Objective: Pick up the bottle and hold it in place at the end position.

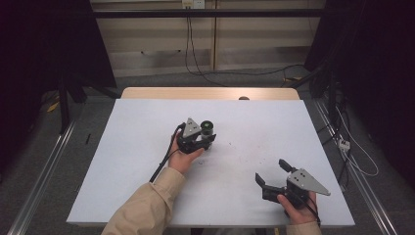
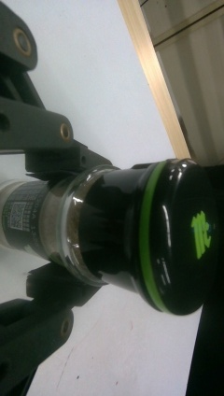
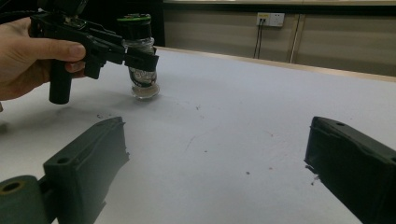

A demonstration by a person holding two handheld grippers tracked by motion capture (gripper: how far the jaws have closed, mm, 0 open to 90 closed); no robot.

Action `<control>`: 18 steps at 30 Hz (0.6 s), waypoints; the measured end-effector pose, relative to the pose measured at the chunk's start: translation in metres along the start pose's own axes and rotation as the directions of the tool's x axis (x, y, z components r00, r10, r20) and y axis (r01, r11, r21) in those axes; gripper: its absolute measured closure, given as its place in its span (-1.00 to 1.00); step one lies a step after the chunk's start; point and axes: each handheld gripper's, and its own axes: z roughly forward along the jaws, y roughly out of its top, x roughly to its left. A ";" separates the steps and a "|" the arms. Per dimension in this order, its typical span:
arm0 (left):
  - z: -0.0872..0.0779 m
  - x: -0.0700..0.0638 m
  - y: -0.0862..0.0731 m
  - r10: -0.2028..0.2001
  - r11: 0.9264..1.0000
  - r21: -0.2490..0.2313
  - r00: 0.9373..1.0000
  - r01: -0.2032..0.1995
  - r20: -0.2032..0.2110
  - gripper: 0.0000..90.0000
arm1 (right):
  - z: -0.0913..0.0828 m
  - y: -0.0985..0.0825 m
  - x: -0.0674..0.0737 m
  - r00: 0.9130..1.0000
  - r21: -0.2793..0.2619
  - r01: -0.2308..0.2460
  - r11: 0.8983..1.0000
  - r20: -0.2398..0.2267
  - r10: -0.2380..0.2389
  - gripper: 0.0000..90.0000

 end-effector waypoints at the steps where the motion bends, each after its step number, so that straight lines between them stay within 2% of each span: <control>1: 0.000 0.000 0.000 0.006 1.000 0.003 1.000 -0.006 0.006 0.19 | 0.000 0.000 0.000 1.000 0.000 0.001 1.000 0.000 -0.001 -0.90; 18: 0.005 -0.002 -0.002 0.008 1.000 -0.003 1.000 -0.008 0.018 0.18 | 0.001 0.000 0.001 1.000 0.002 0.001 1.000 -0.002 -0.001 -0.90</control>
